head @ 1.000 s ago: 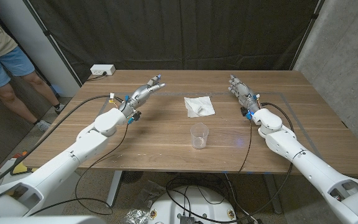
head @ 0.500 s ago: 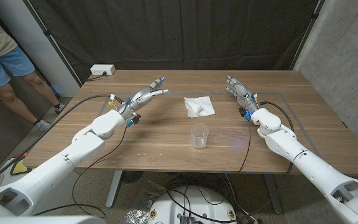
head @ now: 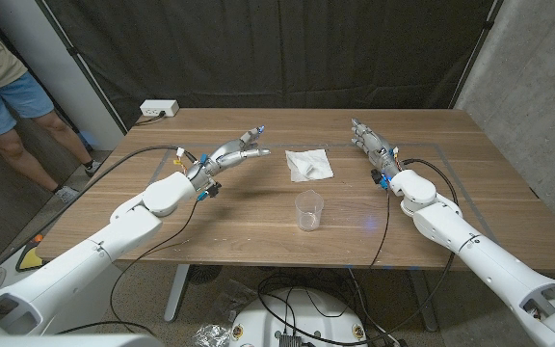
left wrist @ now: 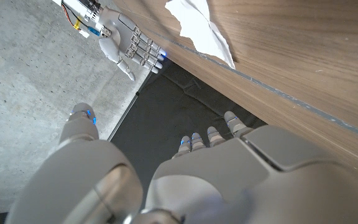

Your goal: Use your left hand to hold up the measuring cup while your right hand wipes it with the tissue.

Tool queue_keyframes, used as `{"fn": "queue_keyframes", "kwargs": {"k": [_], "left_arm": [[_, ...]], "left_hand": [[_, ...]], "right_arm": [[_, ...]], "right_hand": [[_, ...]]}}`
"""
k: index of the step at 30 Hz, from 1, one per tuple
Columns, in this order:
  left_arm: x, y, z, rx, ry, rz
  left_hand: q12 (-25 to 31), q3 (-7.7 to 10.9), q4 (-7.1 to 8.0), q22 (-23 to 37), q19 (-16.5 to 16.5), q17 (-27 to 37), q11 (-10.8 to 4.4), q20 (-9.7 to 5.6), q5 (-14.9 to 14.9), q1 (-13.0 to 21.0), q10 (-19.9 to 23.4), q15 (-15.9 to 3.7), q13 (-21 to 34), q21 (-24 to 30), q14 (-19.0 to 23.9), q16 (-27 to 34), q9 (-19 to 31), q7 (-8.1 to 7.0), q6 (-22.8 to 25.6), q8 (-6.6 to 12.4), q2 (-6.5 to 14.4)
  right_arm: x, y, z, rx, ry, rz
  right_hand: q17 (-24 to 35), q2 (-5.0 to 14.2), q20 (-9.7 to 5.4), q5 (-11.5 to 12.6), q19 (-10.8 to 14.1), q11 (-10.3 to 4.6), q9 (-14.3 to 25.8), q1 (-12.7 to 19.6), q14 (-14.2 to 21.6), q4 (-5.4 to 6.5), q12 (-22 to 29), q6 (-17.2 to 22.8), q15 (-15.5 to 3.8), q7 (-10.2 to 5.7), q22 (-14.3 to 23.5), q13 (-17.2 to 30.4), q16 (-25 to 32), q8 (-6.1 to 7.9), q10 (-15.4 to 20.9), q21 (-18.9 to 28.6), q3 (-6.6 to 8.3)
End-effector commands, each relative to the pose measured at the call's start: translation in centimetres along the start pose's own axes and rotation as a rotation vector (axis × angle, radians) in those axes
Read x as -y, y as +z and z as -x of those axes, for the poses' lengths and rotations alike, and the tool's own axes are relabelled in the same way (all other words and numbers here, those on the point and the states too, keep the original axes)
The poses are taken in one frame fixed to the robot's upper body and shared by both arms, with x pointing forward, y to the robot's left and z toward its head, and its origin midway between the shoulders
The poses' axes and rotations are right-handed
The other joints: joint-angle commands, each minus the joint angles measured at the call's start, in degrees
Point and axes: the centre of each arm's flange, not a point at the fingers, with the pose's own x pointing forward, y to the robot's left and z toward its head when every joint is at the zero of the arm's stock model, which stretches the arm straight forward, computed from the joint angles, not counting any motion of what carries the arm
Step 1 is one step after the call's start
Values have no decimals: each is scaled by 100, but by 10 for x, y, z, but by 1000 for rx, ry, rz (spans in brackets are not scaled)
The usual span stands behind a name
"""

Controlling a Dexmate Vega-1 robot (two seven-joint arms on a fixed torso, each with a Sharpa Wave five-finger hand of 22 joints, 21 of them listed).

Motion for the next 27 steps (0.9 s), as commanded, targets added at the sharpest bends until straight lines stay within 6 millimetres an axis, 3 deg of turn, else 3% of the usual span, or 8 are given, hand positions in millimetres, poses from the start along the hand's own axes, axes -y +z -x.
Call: {"fn": "queue_keyframes", "kwargs": {"k": [1, 10, 27], "left_arm": [[13, 4, -7, 29, -81, -35], [24, 9, -13, 60, -140, -55], [44, 20, -14, 92, -253, -69]], "left_hand": [[-40, -101, -16, 21, -111, 25, 68, 16, 56, 31, -922, 59, 33, -38, -322, -29, 22, 32, -1384, -58, -44], [-46, -246, -19, 27, -157, 36, 179, 90, 119, 35, -965, 151, 44, -71, -396, -44, 36, 88, -1508, -91, -64], [-39, -466, -29, 34, -173, 48, 237, 112, 206, 18, -984, 199, 56, -100, -438, -38, 52, 116, -1477, -61, -94]], "right_arm": [[1, 2, 4, -19, -12, 25], [0, 3, 6, -22, -15, 37], [-6, 4, 3, -38, -2, 87]], "right_hand": [[25, -73, 20, 30, 14, 10, 25, -2, 15, -7, 19, 13, 20, 13, 18, 29, 27, 20, 37, -28, -29], [25, -97, 21, 39, 15, 4, 26, -24, 13, -10, 14, 8, 21, 18, 19, 29, 26, 17, 33, -41, -55], [24, -112, 23, 54, 9, -1, 27, -43, 10, -17, 13, 4, 16, 14, 20, 30, 23, 15, 42, -61, -81]]}}
